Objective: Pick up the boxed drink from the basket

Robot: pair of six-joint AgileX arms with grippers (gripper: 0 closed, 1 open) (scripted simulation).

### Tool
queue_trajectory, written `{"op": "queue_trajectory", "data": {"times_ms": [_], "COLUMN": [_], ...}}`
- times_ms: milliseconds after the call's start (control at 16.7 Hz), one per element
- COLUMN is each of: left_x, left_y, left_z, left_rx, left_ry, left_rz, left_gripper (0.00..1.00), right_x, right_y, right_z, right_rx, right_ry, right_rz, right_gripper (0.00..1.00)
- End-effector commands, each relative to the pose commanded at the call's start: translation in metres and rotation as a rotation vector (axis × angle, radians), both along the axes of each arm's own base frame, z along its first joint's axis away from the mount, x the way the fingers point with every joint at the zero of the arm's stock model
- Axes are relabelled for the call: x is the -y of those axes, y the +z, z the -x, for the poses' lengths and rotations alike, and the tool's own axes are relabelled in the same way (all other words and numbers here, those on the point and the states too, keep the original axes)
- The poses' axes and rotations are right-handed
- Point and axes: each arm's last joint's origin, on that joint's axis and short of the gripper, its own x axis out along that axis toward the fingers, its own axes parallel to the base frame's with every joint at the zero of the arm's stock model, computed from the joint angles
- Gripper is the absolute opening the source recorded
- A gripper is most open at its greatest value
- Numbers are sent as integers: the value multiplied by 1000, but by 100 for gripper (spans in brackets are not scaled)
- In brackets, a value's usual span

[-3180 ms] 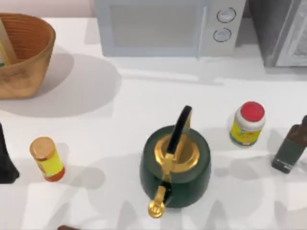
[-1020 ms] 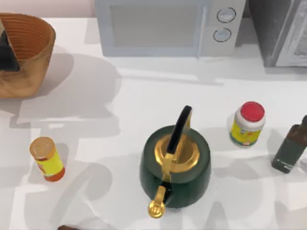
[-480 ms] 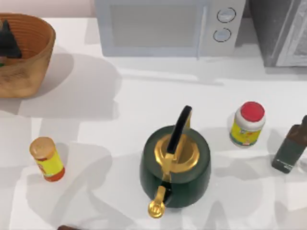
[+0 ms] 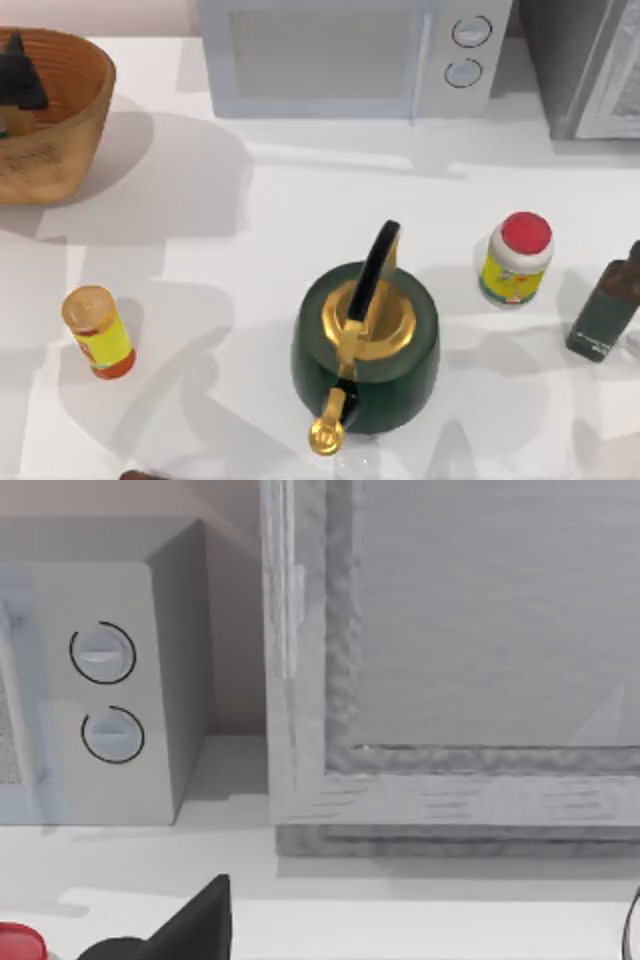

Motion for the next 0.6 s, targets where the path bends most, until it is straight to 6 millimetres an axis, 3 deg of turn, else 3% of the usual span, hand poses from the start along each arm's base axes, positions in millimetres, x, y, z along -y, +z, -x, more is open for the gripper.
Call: {"op": "queue_trajectory", "data": {"times_ms": [600], "left_x": [0], "left_y": [0], "left_z": [0], "left_rx": [0], "left_ry": [0], "left_rz": [0], "left_gripper": [25], "right_x": [0], "right_y": [0], "right_z": [0], "right_rx": [0], "right_ry": [0], "right_rz": [0], "right_gripper": [100]}}
